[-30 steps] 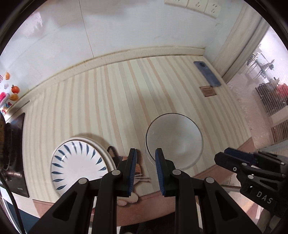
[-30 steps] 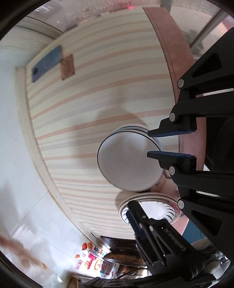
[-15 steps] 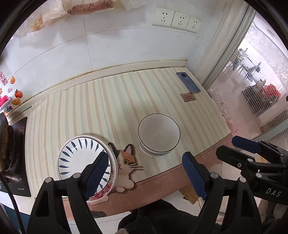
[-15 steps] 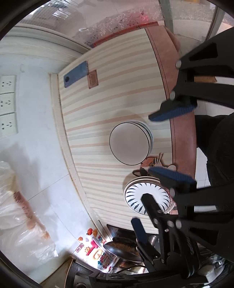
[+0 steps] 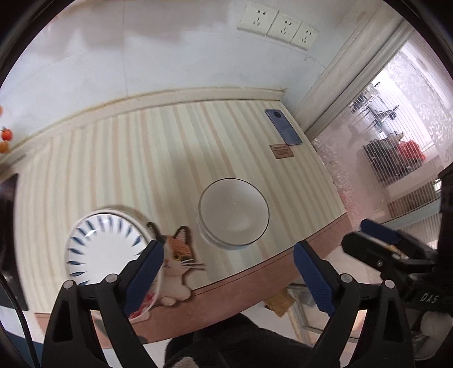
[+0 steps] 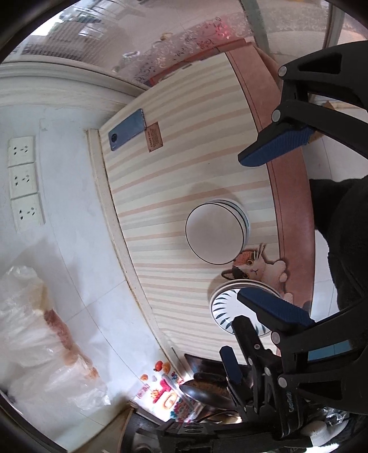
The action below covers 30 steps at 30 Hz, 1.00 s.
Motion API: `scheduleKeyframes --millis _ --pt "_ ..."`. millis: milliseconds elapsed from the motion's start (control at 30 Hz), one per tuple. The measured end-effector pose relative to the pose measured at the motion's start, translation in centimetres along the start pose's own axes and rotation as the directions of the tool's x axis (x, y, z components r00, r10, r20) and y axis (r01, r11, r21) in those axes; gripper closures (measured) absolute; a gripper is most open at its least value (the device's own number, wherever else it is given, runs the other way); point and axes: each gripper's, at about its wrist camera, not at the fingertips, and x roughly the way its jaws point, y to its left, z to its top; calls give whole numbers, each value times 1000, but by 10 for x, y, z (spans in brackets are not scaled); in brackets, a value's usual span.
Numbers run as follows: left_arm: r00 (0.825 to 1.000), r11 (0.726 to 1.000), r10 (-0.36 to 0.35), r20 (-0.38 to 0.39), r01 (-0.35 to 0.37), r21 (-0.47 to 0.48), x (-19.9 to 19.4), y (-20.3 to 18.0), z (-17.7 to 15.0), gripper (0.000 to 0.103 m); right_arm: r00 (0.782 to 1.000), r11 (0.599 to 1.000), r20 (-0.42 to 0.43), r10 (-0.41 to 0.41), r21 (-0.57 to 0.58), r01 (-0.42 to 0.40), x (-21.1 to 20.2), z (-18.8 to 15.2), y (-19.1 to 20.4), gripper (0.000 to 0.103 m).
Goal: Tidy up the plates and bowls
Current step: 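Grasp the bowl stack rim again with both grippers, then lift the bowl stack with both grippers and tilt it over the plate stack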
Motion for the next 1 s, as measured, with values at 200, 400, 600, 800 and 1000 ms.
scheduleKeyframes --millis 200,400,600,800,1000 --pt "993 997 -70 -93 67 -26 60 14 27 5 994 997 -95 47 68 -40 58 12 -33 11" --pt "980 998 -42 -194 31 -58 127 31 48 5 964 982 -231 130 165 -92 141 21 -69 11" --pt "947 993 -84 -310 55 -102 178 44 54 5 922 967 -324 210 209 -146 209 26 -82 11" --pt "903 981 -154 -402 89 -174 207 56 49 7 876 948 -390 282 251 -194 260 27 -85 11" --pt "870 961 -235 -433 140 -240 224 66 46 25 846 933 -427 320 297 -203 290 26 -85 11"
